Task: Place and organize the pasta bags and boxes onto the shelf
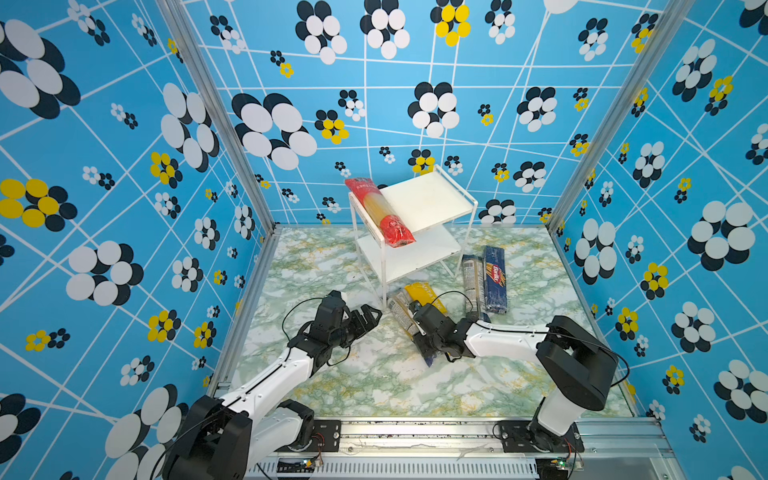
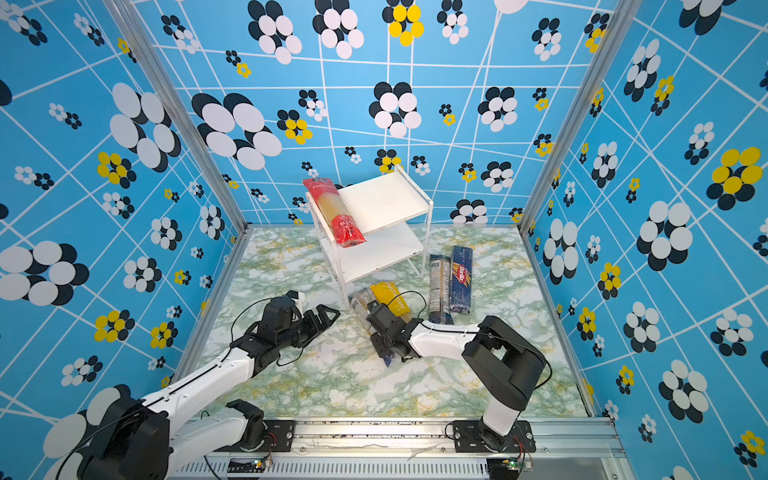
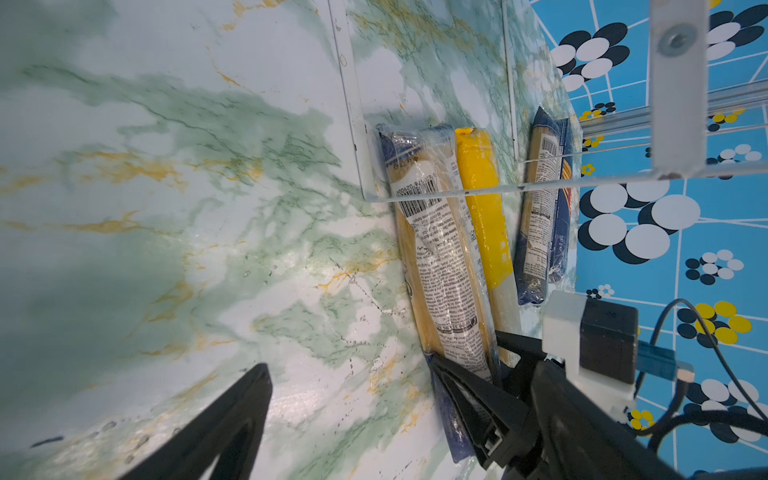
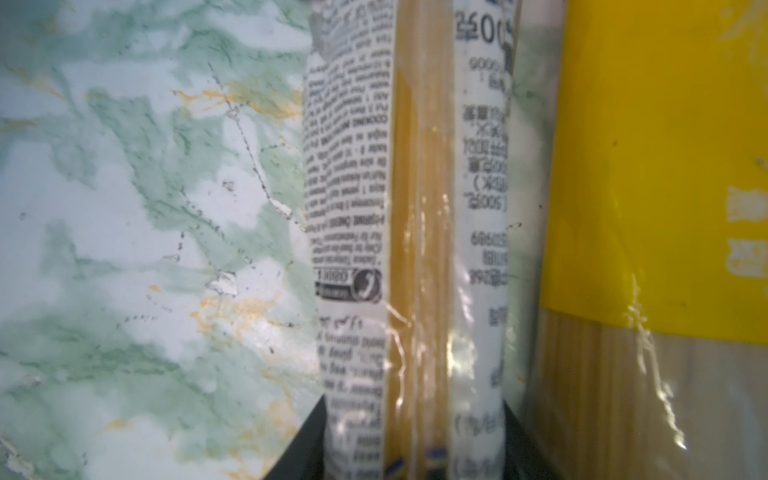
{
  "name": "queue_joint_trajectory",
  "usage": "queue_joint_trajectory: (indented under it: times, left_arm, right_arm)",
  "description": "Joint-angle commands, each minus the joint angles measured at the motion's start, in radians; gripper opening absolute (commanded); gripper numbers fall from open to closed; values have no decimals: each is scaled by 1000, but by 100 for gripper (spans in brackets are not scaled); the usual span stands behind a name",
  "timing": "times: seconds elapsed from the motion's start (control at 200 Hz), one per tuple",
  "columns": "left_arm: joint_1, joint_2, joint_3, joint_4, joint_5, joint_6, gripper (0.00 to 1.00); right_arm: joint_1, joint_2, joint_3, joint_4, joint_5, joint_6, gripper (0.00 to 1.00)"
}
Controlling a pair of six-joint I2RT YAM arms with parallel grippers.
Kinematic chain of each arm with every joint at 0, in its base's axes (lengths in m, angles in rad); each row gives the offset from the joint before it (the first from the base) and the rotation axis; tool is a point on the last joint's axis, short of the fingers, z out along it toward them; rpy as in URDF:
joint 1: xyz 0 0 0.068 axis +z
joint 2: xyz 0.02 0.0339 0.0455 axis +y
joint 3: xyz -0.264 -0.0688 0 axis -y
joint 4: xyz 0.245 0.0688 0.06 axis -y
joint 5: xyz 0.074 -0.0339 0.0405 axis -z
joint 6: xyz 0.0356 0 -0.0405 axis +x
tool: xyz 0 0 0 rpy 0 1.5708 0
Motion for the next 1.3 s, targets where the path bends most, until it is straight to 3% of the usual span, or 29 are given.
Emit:
queue_joint_trajectory:
  times: [0.0, 0.79, 1.3]
  left_arm:
    - [12, -8, -18, 8, 12, 9, 99]
    - [13, 0, -24, 34, 23, 5, 99]
    - [15, 31, -12, 48, 30, 9, 99]
  right_arm:
    - [8, -31, 29, -183, -40, 14, 29]
    - [-21, -208, 172, -516, -78, -18, 0]
    - [-89, -411, 243, -700, -153, -45, 0]
